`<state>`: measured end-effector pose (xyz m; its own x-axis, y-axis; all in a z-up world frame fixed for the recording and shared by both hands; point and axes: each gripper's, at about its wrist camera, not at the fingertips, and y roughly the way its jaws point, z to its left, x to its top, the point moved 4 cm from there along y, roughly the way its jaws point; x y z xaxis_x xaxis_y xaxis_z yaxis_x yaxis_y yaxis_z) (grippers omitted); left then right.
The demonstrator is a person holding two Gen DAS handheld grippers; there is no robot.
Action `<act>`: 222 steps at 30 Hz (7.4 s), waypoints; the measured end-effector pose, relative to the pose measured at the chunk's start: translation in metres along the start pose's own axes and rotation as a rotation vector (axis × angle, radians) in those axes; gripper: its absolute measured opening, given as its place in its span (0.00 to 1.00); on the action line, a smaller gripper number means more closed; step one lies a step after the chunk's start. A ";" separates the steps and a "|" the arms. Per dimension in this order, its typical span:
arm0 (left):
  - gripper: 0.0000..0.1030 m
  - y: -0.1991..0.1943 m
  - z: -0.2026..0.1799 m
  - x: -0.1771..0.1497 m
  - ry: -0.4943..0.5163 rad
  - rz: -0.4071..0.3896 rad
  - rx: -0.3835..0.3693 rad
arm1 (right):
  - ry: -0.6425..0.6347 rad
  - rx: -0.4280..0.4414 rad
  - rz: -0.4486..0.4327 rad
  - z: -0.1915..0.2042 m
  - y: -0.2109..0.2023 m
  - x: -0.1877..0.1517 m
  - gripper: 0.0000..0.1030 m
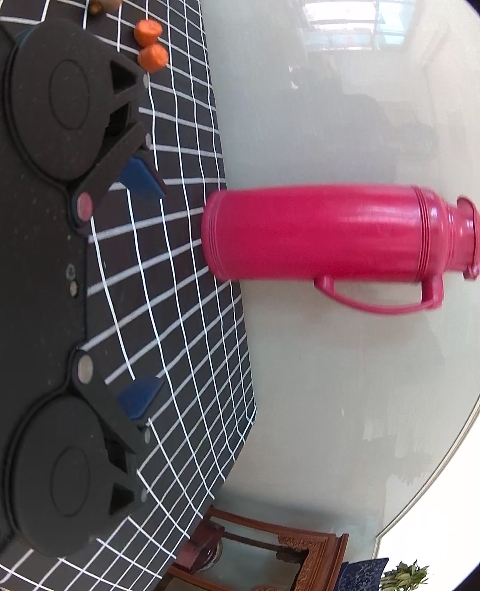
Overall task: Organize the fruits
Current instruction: 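Carry the mandarin with the left tool into the box and release, then move the right tool toward a small brown nut beside the kumquats, then close the right tool's fingers on the small brown nut, then carry the brown nut with the right tool into the box and release, then move the left tool to the two kumquats on the table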
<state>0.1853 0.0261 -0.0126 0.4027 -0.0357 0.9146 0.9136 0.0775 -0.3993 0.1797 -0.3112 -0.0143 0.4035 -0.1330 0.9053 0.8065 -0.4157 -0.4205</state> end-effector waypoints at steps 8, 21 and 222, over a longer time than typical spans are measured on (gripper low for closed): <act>0.42 0.007 0.055 -0.012 -0.045 0.033 0.077 | -0.042 0.043 -0.002 0.038 -0.008 -0.005 0.99; 0.64 0.010 0.085 -0.017 -0.082 0.034 0.136 | -0.090 0.081 -0.010 0.067 -0.018 -0.013 0.99; 1.00 -0.027 0.182 -0.038 -0.159 -0.031 0.292 | -0.176 0.561 -0.028 0.220 -0.090 -0.013 0.63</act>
<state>0.1347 0.2062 -0.0247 0.3400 0.1119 0.9338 0.8611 0.3622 -0.3569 0.1977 -0.0739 -0.0016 0.4061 0.0426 0.9128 0.9038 0.1291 -0.4081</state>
